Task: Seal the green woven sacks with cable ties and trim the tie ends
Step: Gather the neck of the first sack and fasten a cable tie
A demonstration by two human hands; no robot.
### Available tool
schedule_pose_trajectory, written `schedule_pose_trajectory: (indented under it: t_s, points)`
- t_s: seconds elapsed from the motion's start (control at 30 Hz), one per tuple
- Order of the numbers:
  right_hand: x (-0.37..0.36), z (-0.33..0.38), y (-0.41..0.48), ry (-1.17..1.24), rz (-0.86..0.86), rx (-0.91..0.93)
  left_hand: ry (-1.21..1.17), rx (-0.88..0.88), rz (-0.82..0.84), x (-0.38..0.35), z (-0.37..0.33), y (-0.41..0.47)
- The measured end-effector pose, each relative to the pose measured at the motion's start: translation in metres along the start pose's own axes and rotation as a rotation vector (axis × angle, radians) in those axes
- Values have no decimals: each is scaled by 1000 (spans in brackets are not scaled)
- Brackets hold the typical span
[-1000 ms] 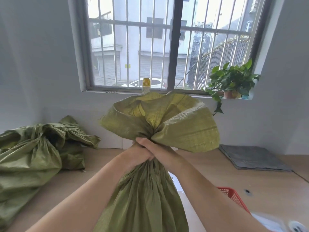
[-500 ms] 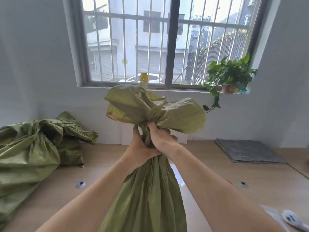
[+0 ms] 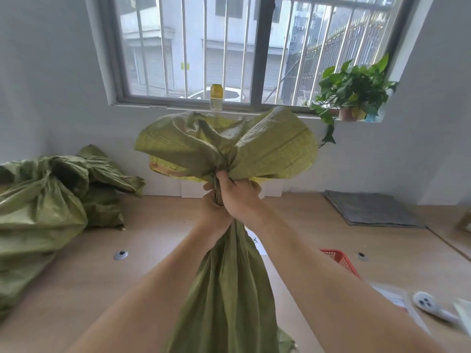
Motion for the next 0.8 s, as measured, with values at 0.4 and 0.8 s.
schedule_pose_trajectory:
  t_s: [0.4,0.8]
  points:
    - [3,-32,-3,316,-40,-178,-135,202,-14,-21,97,-23]
    - [15,-76,6,831,-310,-274,-15,211,-64,-41,113,-20]
Point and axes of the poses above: each hand's wrist, its own y-axis towards the middle knuckle, its own x-axis out of the back of the hand, z = x × y, the point moved 5 cm from there along y, towards the middle knuckle, and after that the axes turned 3 degrees about z, right-handed, at the moved point
